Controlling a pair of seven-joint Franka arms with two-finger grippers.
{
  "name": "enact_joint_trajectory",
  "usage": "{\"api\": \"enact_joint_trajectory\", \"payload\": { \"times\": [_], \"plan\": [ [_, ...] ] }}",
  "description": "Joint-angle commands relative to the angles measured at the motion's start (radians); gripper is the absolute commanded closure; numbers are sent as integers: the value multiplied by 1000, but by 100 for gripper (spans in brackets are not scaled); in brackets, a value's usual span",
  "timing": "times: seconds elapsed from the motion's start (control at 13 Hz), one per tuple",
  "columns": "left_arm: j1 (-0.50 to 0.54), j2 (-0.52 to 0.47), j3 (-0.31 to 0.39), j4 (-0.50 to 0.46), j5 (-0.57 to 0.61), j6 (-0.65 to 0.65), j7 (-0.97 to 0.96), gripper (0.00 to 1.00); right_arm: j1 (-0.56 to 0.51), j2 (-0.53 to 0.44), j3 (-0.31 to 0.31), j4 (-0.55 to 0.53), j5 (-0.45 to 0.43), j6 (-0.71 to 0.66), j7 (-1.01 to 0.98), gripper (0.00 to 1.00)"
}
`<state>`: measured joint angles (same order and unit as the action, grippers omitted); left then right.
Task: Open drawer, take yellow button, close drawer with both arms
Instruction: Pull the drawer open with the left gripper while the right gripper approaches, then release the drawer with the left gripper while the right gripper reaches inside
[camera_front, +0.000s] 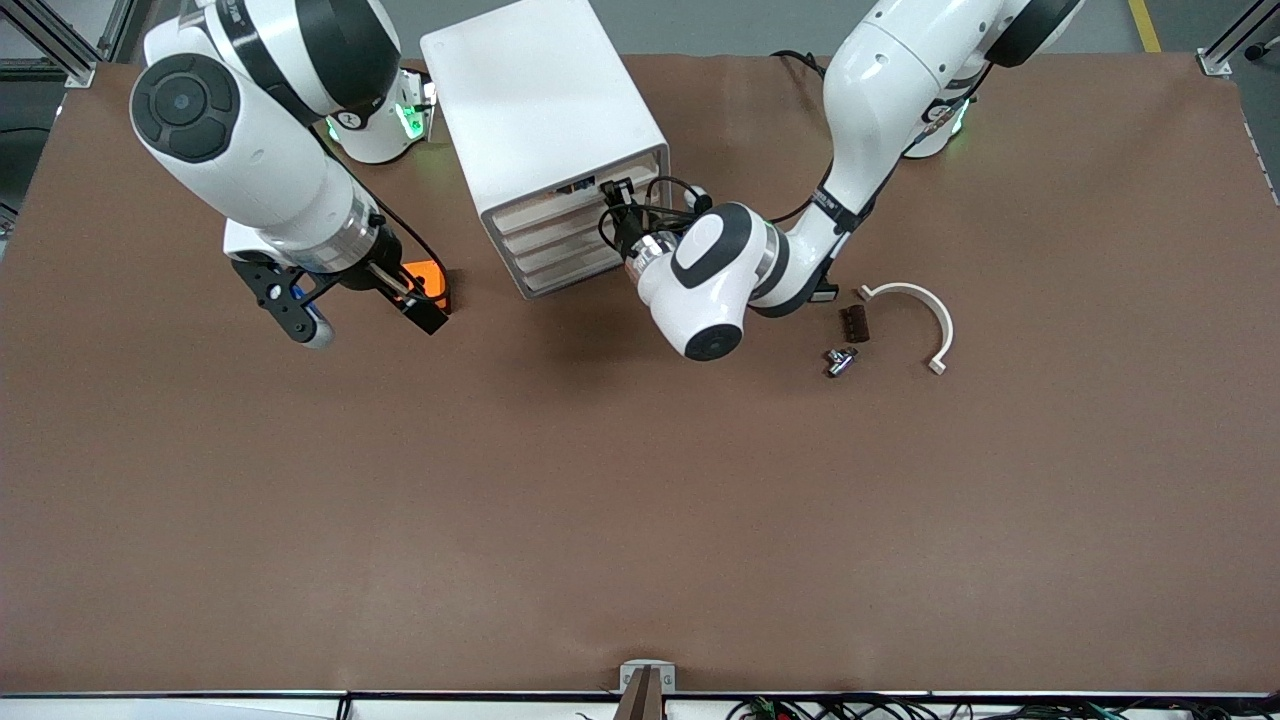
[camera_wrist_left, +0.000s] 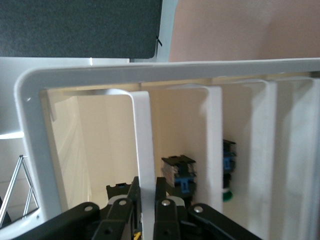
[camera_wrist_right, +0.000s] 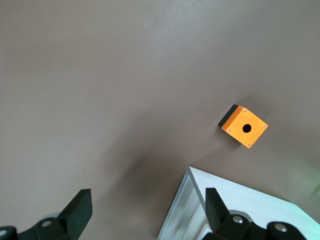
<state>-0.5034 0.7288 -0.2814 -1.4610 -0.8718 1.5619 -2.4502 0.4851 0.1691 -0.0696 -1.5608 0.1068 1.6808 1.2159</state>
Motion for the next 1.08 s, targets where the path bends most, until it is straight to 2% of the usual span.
{"api": "enact_joint_trajectory", "payload": {
  "times": [0.0, 0.38, 0.54, 0.62, 0.69, 0.77, 0.85, 1.0],
  "plan": [
    [81, 8, 8, 31, -4, -11, 22, 100, 27, 1, -13, 4, -1, 5, 45, 0],
    [146, 81, 17, 123, -6, 10, 26, 100, 90, 1, -13, 4, -6, 17, 132, 0],
    [146, 89, 30, 129, -7, 39, 28, 100, 153, 4, -13, 2, -57, 26, 207, 0],
    [146, 87, 30, 129, -7, 50, 28, 90, 183, 10, -13, 1, -74, 43, 255, 0],
    [149, 87, 30, 128, -9, 50, 30, 65, 205, 21, -13, -1, -76, 59, 295, 0],
    [161, 84, 30, 129, -9, 50, 28, 33, 230, 26, -13, -2, -76, 74, 331, 0],
    [166, 77, 30, 129, -9, 46, 25, 10, 246, 35, -13, -2, -76, 82, 356, 0],
    [200, 70, 24, 136, -9, 38, 25, 2, 267, 41, -13, -2, -76, 85, 385, 0]
  ]
}}
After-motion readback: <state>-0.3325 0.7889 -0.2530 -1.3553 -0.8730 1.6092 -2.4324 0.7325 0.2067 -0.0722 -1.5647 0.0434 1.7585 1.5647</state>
